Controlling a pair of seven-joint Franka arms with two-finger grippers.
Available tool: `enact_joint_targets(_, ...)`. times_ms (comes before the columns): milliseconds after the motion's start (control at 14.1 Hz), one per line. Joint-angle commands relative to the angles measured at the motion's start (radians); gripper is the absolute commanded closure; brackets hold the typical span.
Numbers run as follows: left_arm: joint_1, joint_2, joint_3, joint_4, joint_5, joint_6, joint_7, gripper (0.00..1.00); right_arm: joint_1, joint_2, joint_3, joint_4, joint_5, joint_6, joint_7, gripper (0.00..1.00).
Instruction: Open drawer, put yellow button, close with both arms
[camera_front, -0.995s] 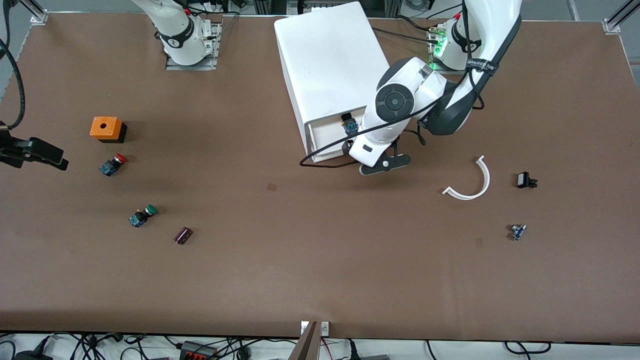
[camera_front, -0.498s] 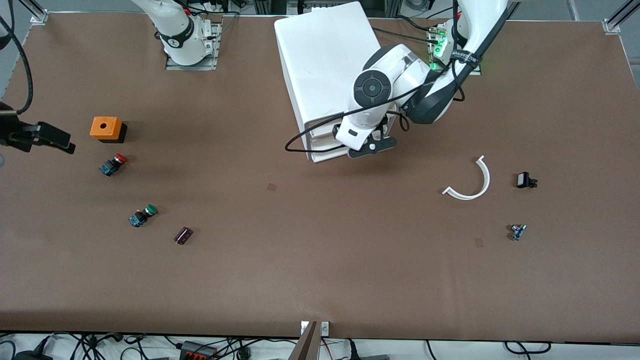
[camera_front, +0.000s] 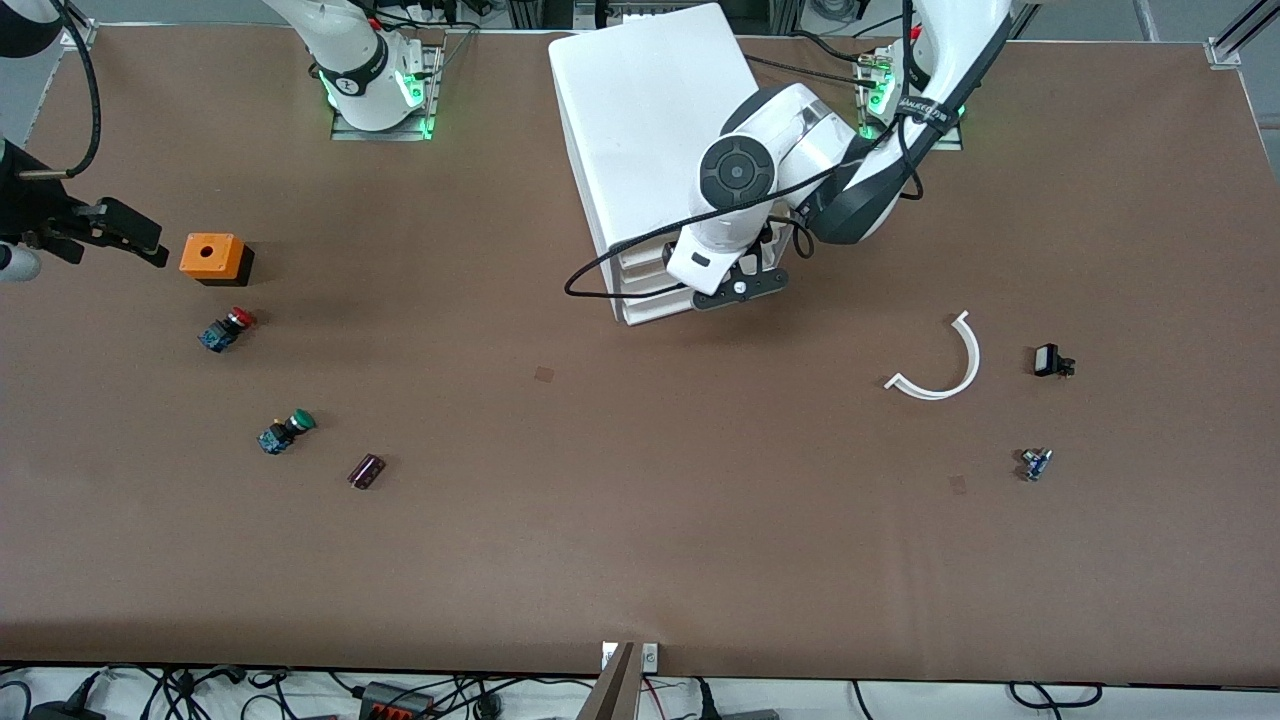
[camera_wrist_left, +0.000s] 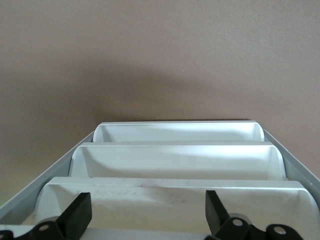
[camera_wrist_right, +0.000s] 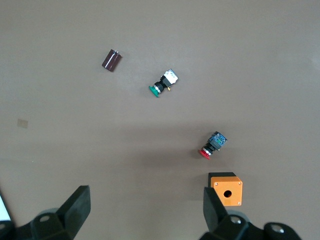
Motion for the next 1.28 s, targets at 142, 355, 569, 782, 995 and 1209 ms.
enact_joint_targets(142, 0.014, -0.033, -0.007, -0.016, 0.011, -0.013, 0.006, 0.00, -0.006, -0.024, 0.011, -0.024, -0.010, 0.008, -0.020, 0.00)
enact_joint_targets(355, 0.071, -0.054, 0.010, 0.050, 0.025, -0.045, 0.037, 0.00, -0.006, -0.026, 0.011, -0.019, -0.010, -0.029, -0.014, 0.00)
enact_joint_targets(569, 0.186, -0.054, 0.010, 0.176, 0.040, -0.171, 0.199, 0.00, -0.006, -0.027, 0.011, -0.021, -0.006, -0.035, -0.001, 0.00)
enact_joint_targets(782, 0.325, -0.064, 0.005, 0.245, 0.095, -0.271, 0.452, 0.00, -0.006, -0.027, 0.012, -0.021, -0.006, -0.026, -0.007, 0.00)
enact_joint_targets(995, 0.450, -0.126, -0.001, 0.246, 0.095, -0.294, 0.685, 0.00, -0.006, -0.027, 0.011, -0.021, -0.006, -0.028, -0.018, 0.00)
enact_joint_targets(1209, 0.545, -0.191, 0.022, 0.243, 0.083, -0.300, 0.960, 0.00, -0.006, -0.027, 0.011, -0.019, -0.006, -0.034, -0.017, 0.00)
